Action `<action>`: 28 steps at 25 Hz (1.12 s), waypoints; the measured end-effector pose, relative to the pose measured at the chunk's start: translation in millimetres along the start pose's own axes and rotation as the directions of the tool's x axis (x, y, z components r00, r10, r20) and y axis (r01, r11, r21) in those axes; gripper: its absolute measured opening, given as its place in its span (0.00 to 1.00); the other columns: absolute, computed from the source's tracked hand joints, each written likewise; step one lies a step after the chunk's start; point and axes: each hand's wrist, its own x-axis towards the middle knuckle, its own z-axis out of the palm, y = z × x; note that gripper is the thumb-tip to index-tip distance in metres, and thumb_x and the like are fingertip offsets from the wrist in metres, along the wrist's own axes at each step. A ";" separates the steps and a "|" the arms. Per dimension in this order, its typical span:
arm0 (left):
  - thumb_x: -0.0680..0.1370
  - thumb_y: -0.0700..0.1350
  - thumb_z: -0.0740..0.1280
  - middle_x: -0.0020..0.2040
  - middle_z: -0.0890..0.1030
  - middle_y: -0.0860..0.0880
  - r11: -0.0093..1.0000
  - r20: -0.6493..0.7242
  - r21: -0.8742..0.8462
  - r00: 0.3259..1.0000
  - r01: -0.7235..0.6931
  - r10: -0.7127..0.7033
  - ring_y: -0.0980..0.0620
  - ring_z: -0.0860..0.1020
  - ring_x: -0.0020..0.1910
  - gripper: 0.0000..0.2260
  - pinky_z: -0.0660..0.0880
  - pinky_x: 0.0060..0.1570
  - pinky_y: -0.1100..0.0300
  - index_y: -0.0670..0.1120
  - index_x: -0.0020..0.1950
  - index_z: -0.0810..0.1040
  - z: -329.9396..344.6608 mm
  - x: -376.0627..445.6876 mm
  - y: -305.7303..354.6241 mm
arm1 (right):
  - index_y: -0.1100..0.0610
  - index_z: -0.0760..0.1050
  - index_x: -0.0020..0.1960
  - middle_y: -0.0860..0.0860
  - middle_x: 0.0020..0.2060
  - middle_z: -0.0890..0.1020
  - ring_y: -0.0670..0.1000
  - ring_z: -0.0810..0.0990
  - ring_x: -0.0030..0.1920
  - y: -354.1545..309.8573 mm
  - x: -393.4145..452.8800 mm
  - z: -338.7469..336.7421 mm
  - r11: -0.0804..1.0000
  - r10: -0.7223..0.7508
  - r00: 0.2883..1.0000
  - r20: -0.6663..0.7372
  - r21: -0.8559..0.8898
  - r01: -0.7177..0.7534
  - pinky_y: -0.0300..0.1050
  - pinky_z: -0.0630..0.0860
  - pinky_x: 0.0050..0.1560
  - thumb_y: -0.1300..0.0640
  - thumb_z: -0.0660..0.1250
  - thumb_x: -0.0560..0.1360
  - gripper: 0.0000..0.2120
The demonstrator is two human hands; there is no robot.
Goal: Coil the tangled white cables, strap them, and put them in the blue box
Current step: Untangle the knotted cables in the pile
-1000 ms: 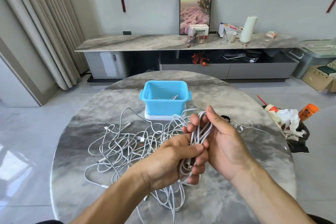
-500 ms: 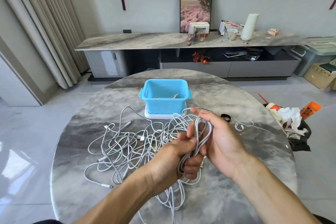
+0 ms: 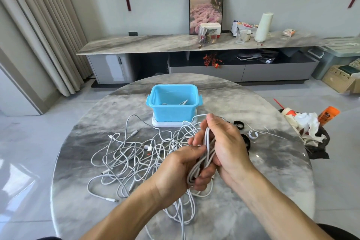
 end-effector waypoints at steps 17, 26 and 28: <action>0.82 0.54 0.56 0.25 0.70 0.55 0.636 -0.197 0.745 0.843 -0.203 0.501 0.56 0.67 0.26 0.19 0.68 0.30 0.58 0.46 0.34 0.68 7.2 6.1 4.8 | 0.58 0.75 0.64 0.58 0.48 0.84 0.61 0.81 0.52 1.0 14.4 -7.9 0.953 0.186 0.960 0.210 0.199 -0.228 0.58 0.72 0.60 0.35 0.58 0.77 0.30; 0.84 0.54 0.52 0.26 0.61 0.53 0.872 -0.599 -0.132 0.739 -0.472 0.309 0.59 0.56 0.19 0.18 0.57 0.18 0.66 0.49 0.37 0.66 -32.3 -23.6 81.9 | 0.52 0.81 0.35 0.54 0.29 0.78 0.50 0.73 0.28 7.0 -4.1 -11.8 0.754 0.405 0.795 0.452 -0.657 -0.010 0.40 0.69 0.32 0.48 0.74 0.73 0.11; 0.85 0.54 0.52 0.27 0.67 0.50 0.912 -0.674 0.069 0.655 -0.404 0.342 0.58 0.56 0.19 0.19 0.55 0.18 0.65 0.48 0.37 0.68 -40.2 -29.0 85.2 | 0.53 0.81 0.33 0.56 0.27 0.71 0.51 0.65 0.26 -17.7 7.6 -24.7 0.766 0.276 0.907 0.317 -0.643 -0.009 0.40 0.60 0.27 0.44 0.78 0.67 0.15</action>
